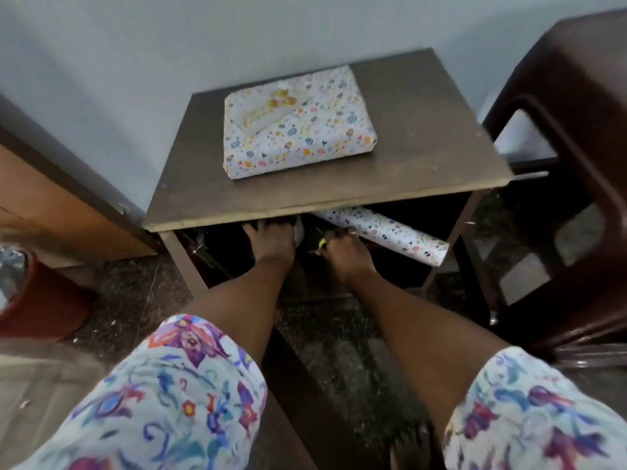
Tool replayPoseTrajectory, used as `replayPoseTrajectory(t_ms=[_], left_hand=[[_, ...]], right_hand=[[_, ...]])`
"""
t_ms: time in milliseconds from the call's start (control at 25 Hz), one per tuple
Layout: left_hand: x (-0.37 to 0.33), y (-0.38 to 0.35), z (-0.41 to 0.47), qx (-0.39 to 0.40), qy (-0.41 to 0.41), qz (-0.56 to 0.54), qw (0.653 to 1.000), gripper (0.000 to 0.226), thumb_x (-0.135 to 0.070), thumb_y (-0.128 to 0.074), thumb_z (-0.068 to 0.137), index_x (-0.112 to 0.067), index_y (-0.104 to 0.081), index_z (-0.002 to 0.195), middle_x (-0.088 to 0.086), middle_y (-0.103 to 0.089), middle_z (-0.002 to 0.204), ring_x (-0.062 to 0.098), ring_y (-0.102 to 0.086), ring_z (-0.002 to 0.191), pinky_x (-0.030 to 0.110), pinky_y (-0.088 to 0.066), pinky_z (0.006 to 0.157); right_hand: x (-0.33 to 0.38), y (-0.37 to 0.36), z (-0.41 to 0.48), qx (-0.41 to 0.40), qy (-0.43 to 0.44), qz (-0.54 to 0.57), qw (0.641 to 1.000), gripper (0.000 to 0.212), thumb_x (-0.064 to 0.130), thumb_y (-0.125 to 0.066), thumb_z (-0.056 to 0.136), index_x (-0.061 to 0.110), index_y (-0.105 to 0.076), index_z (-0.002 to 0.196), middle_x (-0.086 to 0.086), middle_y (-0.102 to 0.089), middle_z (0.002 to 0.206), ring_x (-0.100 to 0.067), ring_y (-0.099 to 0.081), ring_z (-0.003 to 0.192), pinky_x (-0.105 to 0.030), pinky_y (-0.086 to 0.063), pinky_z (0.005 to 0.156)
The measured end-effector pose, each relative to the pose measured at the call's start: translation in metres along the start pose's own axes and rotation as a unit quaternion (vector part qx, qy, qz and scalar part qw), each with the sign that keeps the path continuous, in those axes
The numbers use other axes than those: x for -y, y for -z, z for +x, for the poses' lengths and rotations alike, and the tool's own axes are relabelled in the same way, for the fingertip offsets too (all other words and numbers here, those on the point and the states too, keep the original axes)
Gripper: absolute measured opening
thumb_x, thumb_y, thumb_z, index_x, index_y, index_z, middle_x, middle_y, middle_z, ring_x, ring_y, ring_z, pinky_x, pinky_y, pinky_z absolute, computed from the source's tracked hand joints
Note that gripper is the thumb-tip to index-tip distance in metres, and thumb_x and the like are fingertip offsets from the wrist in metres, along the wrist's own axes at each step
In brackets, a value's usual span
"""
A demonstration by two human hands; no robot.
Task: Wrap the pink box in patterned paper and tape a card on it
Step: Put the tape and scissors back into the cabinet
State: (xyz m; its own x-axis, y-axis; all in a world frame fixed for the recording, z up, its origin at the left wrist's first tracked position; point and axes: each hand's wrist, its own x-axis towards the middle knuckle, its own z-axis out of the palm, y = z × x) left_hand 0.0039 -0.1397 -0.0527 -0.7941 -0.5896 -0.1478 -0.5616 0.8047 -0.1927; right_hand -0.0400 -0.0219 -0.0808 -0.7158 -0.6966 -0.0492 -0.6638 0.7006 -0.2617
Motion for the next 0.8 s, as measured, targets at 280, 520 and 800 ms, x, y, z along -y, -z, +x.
replayPoseTrajectory(t_ms=[280,520,800], left_hand=[[-0.011,-0.018,0.011,-0.046,0.015,0.009,0.999,0.026,-0.014,-0.045,0.091,-0.011,-0.063,0.110,0.014,-0.063,0.113,0.034,-0.035,0.126,0.052,-0.023,0.105],[-0.017,0.024,-0.030,-0.035,-0.041,0.068,0.996,0.037,-0.017,-0.036,0.096,-0.012,-0.047,0.131,0.012,-0.045,0.136,0.033,-0.035,0.127,0.043,-0.028,0.102],[0.023,0.086,-0.113,0.022,-0.154,-0.059,0.986,0.033,-0.020,-0.045,0.091,-0.025,-0.061,0.119,0.009,-0.060,0.118,0.030,-0.059,0.107,0.037,-0.048,0.082]], right_hand=[[0.005,-0.028,0.029,-0.009,-0.003,0.008,1.000,0.033,0.008,-0.038,0.096,0.000,-0.056,0.122,-0.023,-0.056,0.123,-0.036,-0.050,0.116,-0.039,-0.042,0.094],[0.025,0.028,-0.030,0.148,0.002,0.058,0.987,0.027,0.007,-0.044,0.093,-0.002,-0.059,0.114,-0.022,-0.059,0.118,-0.036,-0.056,0.112,-0.039,-0.048,0.085],[0.086,0.096,-0.109,0.496,-0.102,0.478,0.718,0.017,0.004,-0.045,0.088,0.013,-0.054,0.077,-0.004,-0.051,0.086,-0.017,-0.050,0.075,-0.032,-0.044,0.074]])
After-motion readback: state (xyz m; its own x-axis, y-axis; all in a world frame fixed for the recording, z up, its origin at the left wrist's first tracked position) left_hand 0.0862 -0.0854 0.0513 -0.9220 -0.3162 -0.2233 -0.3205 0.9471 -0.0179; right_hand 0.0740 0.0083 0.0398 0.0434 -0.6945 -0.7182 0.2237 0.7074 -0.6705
